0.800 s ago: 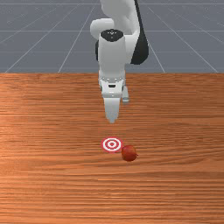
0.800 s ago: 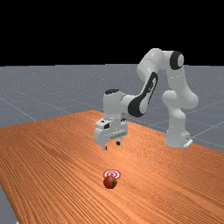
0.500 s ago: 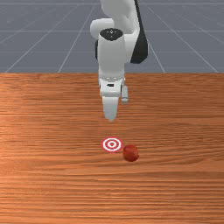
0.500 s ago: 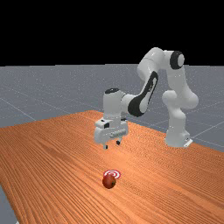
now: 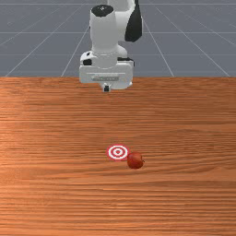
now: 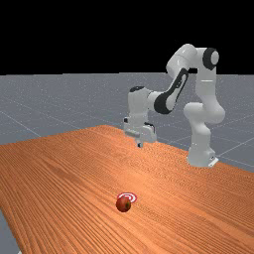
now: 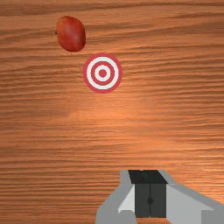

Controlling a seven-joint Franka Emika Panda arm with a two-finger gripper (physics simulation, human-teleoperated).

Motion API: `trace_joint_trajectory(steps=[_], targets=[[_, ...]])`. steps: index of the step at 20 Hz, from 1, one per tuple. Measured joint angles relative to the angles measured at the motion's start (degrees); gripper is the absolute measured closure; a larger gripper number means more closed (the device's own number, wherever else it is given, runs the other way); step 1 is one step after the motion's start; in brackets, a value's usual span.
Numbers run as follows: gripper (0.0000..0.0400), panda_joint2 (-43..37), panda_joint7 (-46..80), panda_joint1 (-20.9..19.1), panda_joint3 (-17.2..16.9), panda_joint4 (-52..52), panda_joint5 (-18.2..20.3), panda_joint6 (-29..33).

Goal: Pick the apple to the marker

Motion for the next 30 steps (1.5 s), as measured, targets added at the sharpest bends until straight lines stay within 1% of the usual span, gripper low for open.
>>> trace_joint_trajectory(steps=[2, 5, 6, 7, 8, 9, 10, 12, 14, 17, 19, 22, 26, 30], targets=[[0.0399, 0.0, 1.9, 0.1, 0.2, 0.4, 0.2, 0.2], [0.04, 0.2, 2.7, 0.7, 0.9, 5.1, 0.3, 0.4], [0.0243, 0.2, 2.8, 1.0, 1.1, 6.7, 0.3, 0.5], [0.0148, 0.7, 3.0, 1.3, 1.5, 8.6, 0.4, 0.6], [0.009, 2.5, 3.1, 1.7, 2.1, 11.1, 0.5, 1.0], [0.0054, 5.4, 3.1, 2.1, 2.6, 13.6, 0.8, 1.5], [0.0033, 10.3, 3.3, 2.5, 3.1, 16.9, 1.2, 2.2], [0.0012, 19.0, 3.2, 3.1, 4.0, 21.3, 1.9, 2.9], [0.0004, 23.6, 3.4, 3.7, 4.7, 23.5, 2.3, 3.5], [0.0001, 31.0, 4.6, 4.3, 5.6, 26.9, 3.8, 11.3], [0.0, 35.9, 5.1, 4.7, 6.1, 31.2, 4.3, 13.1], [0.0, 40.1, 5.5, 4.9, 6.3, 34.4, 4.6, 14.1], [0.0, 44.4, 6.5, 5.0, 6.2, 35.6, 5.0, 14.9], [0.0, 46.4, 7.2, 5.2, 6.0, 38.1, 5.2, 15.0]])
